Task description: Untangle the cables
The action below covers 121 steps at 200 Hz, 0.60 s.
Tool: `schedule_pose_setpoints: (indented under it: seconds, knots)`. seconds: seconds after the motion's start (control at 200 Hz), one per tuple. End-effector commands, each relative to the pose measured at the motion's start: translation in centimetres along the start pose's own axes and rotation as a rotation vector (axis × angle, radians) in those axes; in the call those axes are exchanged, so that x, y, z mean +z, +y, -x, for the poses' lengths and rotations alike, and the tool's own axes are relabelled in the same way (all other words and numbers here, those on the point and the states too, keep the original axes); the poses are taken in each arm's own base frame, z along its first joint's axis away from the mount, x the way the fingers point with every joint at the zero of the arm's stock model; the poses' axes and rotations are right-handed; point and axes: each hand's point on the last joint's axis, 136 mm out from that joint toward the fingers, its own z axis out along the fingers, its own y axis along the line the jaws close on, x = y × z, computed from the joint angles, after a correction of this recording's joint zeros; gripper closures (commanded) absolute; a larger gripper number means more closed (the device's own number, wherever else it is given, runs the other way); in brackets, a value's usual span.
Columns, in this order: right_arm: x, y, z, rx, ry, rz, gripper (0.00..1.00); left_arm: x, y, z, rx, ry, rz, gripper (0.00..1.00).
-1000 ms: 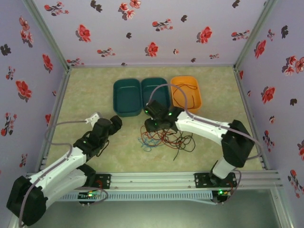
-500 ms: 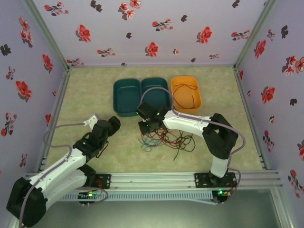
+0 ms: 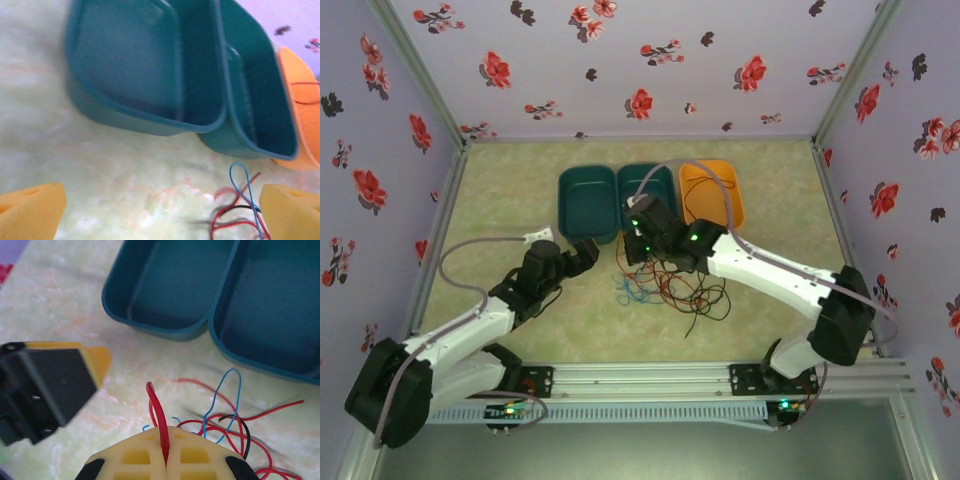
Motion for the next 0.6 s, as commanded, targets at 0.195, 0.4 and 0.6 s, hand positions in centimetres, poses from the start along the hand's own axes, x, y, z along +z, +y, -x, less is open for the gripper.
schedule_pose_setpoints:
  seconds: [0.195, 0.4, 0.6]
  knots:
    - [-3.2, -1.1, 2.1, 0.059, -0.115, 0.005, 1.00, 1.7, -10.2, -0.9, 0.188, 0.078, -0.323, 0.02]
    - [-4.5, -1.3, 2.7, 0.079, -0.157, 0.015, 1.00, 2.9, -11.8, -2.4, 0.200, 0.113, -0.347, 0.03]
    - [-5.7, -1.3, 3.5, 0.090, -0.194, 0.026, 1.00, 3.7, -11.9, -2.6, 0.177, 0.111, -0.354, 0.07]
